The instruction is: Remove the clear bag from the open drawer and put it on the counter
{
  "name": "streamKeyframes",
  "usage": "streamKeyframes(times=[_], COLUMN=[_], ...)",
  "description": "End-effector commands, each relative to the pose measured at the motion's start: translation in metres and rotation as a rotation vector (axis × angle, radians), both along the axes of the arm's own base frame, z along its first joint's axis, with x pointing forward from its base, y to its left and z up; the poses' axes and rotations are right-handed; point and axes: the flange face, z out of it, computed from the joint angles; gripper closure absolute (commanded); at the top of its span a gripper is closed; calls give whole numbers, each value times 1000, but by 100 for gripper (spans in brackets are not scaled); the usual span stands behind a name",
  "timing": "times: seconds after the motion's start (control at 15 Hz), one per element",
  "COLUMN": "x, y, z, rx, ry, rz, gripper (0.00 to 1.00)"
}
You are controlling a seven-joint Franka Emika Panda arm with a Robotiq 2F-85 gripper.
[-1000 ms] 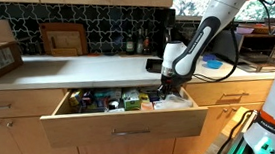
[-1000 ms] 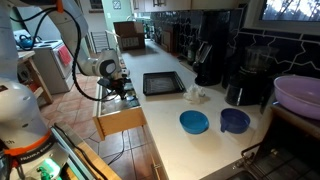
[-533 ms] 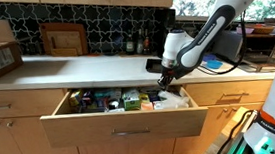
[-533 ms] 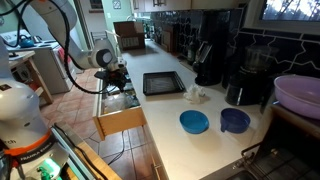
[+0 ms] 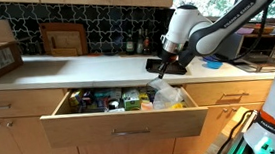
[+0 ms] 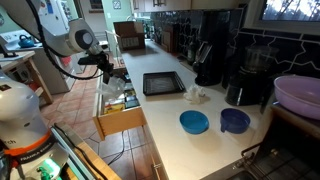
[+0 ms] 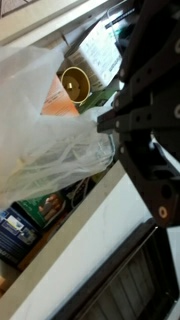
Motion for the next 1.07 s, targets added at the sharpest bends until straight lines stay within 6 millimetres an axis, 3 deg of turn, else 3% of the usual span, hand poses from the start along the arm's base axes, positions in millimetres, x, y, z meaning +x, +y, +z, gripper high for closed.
streamKeyframes(times=[0.0,0.2,0.4,0.6,0.87,1.0], x=[-14,2,34,70,125,152], y=[11,14,14,26,49,57], z=[47,86,122,148,163,158], rx=[-43,-76,-81,-52,-35,-28], ry=[-129,-253,-368,-472,-578,-613], rz=[95,88,38,-27,-109,-149], gripper=[100,100,100,100,100,100])
